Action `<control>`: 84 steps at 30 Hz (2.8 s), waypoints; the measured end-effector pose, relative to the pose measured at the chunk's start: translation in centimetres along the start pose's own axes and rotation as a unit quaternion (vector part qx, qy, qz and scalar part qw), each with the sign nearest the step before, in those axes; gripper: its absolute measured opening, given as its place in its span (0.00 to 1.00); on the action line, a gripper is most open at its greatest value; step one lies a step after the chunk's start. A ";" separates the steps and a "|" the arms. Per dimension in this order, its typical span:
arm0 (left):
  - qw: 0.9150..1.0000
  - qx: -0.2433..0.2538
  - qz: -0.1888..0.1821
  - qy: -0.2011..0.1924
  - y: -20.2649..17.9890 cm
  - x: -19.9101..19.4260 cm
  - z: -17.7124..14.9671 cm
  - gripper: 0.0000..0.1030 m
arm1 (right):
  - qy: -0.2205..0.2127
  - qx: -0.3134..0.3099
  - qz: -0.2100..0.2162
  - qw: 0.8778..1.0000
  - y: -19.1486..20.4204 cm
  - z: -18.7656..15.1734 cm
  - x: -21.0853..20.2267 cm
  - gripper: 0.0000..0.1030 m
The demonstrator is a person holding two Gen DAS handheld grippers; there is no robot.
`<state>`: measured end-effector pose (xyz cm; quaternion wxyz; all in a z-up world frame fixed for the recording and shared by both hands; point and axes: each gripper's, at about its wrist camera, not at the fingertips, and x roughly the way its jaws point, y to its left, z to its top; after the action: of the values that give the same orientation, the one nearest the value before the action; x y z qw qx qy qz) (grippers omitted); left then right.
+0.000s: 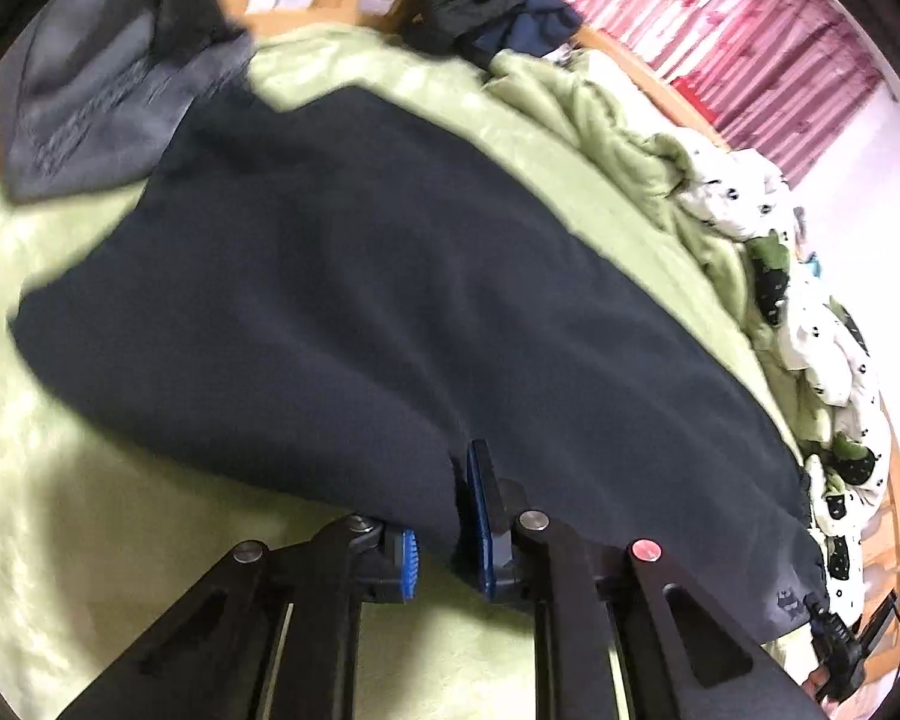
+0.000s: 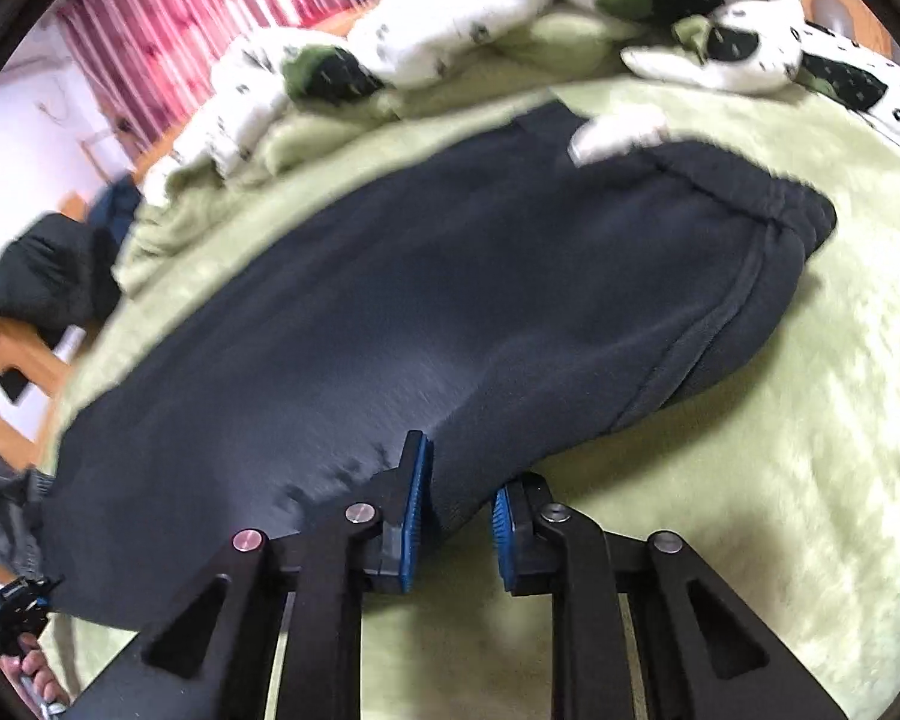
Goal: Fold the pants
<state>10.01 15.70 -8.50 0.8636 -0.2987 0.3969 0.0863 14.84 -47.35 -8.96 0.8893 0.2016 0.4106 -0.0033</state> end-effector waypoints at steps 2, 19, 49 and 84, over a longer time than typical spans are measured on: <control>1.000 0.025 -0.003 -0.014 -1.4 -0.7 1.3 0.13 | -0.017 -0.017 0.012 1.000 0.8 1.2 -0.8 0.18; 0.989 0.121 0.047 -0.074 -11.2 10.3 15.3 0.13 | -0.081 -0.090 0.013 0.992 8.2 15.2 7.3 0.16; 0.996 0.046 -0.050 0.063 -3.9 7.0 -0.9 0.69 | 0.055 -0.069 -0.028 0.996 0.5 2.4 5.0 0.54; 0.999 0.043 -0.006 0.017 -8.6 9.3 4.5 0.09 | 0.003 0.174 0.065 0.983 -4.1 9.9 10.7 0.11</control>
<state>22.45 10.53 -9.24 0.8694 -0.2648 0.4129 0.0590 28.46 -53.02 -12.44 0.8379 0.3793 0.3921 -0.0165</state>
